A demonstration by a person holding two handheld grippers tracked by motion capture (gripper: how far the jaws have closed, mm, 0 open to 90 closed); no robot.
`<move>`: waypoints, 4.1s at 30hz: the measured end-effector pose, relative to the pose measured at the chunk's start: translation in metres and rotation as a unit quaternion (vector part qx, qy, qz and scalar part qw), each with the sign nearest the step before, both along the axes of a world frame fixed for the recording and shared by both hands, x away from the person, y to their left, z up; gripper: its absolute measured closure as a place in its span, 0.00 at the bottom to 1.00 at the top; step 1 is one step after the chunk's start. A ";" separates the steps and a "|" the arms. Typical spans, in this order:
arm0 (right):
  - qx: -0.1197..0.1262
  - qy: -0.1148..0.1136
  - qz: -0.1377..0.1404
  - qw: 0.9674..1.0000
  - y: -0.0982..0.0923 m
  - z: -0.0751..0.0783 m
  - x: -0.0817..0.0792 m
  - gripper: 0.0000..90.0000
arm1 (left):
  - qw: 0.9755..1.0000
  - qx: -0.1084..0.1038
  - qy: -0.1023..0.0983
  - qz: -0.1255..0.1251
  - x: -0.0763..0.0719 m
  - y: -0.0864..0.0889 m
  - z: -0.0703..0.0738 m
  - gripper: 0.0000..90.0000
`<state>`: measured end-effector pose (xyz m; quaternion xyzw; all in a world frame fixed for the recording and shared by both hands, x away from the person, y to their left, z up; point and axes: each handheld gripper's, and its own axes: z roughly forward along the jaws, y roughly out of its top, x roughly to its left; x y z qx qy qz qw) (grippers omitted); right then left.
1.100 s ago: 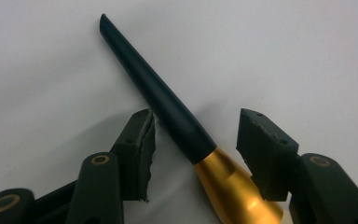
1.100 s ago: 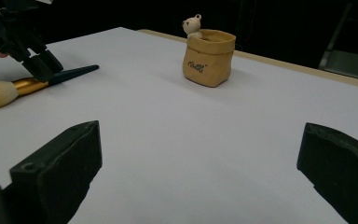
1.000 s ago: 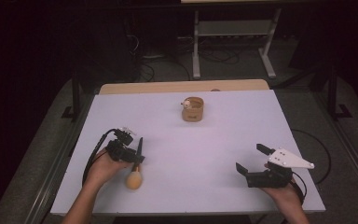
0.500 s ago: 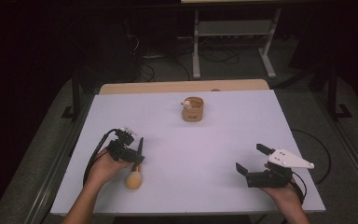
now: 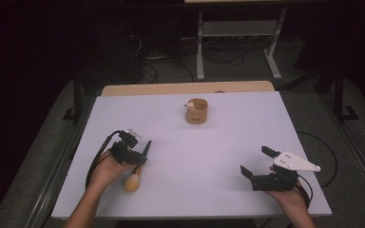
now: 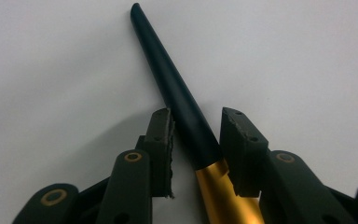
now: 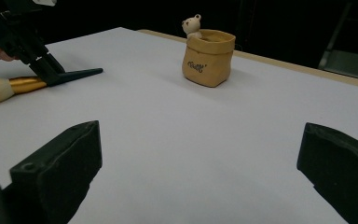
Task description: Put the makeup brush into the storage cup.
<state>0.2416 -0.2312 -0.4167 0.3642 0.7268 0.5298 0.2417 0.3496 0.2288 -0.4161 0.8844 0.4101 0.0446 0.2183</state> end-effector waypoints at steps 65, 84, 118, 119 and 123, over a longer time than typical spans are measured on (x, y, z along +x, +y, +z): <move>0.002 0.000 -0.003 1.000 -0.002 0.000 0.000 0.00 | 0.997 -0.056 0.020 -0.048 -0.022 0.013 0.013 0.48; 0.003 0.000 -0.003 1.000 -0.002 0.001 0.000 0.00 | 0.997 -0.042 0.043 -0.053 -0.029 0.017 0.008 0.55; 0.003 0.001 -0.003 1.000 -0.001 0.001 0.000 0.00 | 0.996 0.007 0.054 -0.065 -0.027 0.012 -0.001 0.70; 0.003 0.001 -0.003 1.000 -0.001 0.001 0.000 0.00 | 0.996 0.007 0.055 -0.063 -0.027 0.012 -0.001 0.70; 0.006 0.005 -0.004 1.000 -0.001 0.001 -0.001 0.00 | 0.996 0.004 0.059 -0.060 -0.026 0.012 -0.001 0.71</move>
